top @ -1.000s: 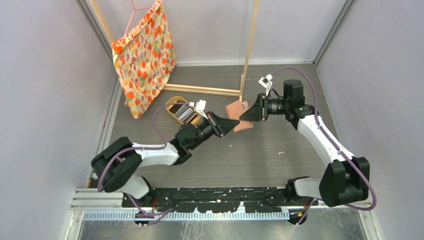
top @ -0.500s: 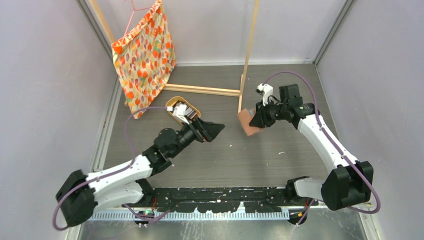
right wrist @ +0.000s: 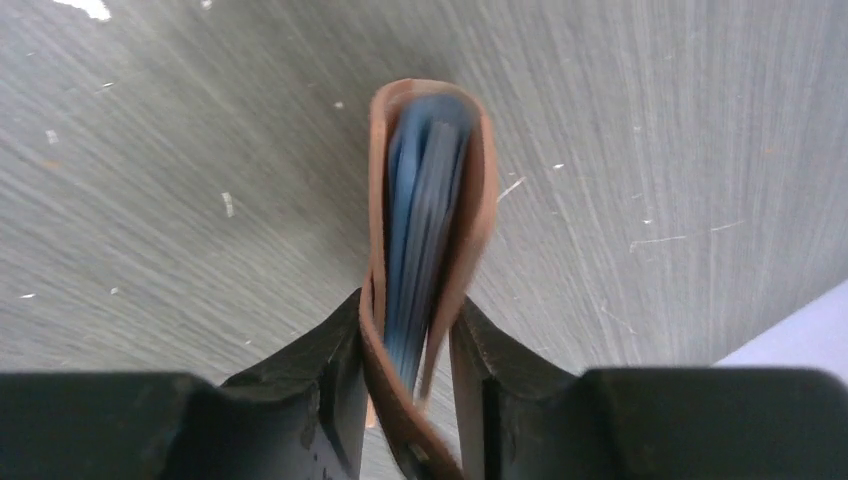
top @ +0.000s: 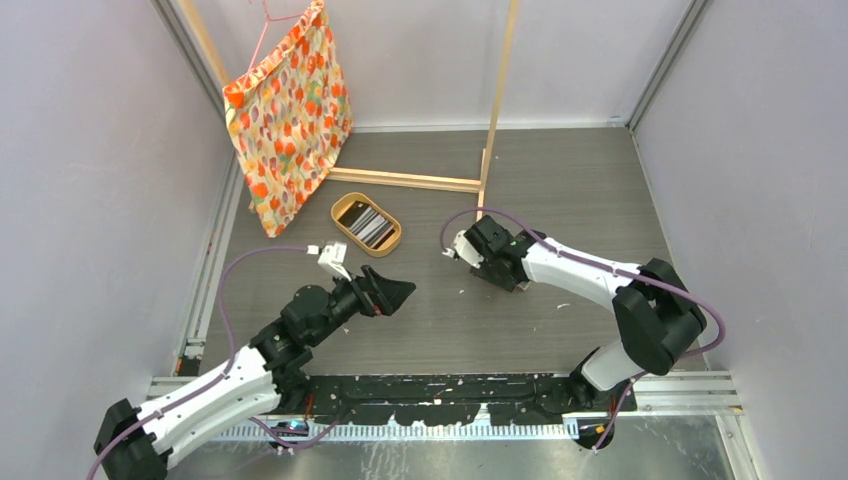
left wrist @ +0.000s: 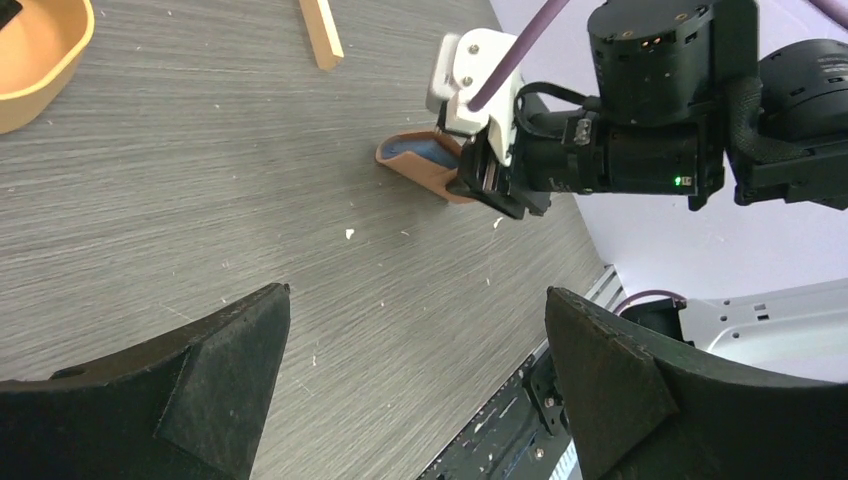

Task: Put the credit cards into the card holder
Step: Close the card holder at the center of the board.

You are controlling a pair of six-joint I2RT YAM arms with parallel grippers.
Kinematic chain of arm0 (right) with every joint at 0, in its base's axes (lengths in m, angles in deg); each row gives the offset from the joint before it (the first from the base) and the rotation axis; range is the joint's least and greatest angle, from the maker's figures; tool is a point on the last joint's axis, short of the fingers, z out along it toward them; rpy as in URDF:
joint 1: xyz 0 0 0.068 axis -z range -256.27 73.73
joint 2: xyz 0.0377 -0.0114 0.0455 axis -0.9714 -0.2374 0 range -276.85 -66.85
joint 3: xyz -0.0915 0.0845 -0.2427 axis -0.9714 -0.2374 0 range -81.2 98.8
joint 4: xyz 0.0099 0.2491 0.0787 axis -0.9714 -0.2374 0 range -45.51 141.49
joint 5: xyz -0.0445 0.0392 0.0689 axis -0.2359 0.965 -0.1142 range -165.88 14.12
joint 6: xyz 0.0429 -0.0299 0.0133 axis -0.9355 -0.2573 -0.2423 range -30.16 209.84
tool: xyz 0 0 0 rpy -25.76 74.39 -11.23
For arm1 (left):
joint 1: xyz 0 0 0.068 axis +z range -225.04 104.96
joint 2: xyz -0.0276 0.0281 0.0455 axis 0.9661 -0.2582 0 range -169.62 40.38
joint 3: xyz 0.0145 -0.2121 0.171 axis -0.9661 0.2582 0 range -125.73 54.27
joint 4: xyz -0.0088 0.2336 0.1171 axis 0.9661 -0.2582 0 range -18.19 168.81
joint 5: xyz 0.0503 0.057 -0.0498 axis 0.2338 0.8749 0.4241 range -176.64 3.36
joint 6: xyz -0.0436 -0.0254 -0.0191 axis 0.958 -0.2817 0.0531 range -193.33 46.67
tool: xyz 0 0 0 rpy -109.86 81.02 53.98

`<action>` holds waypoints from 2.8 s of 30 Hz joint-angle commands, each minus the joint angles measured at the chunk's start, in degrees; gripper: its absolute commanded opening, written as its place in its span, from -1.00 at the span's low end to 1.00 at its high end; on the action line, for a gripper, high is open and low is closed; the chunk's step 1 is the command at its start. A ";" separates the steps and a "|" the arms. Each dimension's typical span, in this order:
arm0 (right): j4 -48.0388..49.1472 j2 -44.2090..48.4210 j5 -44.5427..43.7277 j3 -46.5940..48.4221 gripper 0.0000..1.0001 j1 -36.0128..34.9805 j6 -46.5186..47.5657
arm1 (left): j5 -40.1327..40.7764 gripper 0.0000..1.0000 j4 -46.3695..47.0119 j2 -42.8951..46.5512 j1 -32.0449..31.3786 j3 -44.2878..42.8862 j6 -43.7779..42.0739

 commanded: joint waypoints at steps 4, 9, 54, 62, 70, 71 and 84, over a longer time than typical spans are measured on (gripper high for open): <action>-8.82 0.26 17.45 2.02 0.19 -0.95 1.45 | 1.69 1.00 -4.25 7.48 0.24 1.85 1.93; -12.45 2.61 26.91 3.56 0.49 -0.76 2.83 | 1.39 0.96 -2.18 6.16 0.24 3.78 5.92; -17.47 -19.95 46.11 14.49 -0.97 19.91 -8.01 | -7.22 -0.06 28.80 -62.82 -10.27 -18.90 17.16; -18.30 -16.08 50.44 15.01 -0.93 21.15 -6.00 | -5.40 -0.20 31.04 -69.64 -12.36 -21.54 23.40; -19.49 -13.45 53.62 15.42 -0.90 22.41 -4.02 | -3.06 -0.97 31.42 -71.53 -12.12 -22.96 23.06; -19.84 -12.77 54.41 15.67 -0.89 22.94 -3.62 | -3.41 -0.99 30.87 -71.43 -11.96 -23.13 22.68; -16.94 -9.43 56.07 15.85 -0.56 28.77 -0.50 | -18.93 -0.99 -1.63 -59.53 -2.94 -27.38 7.88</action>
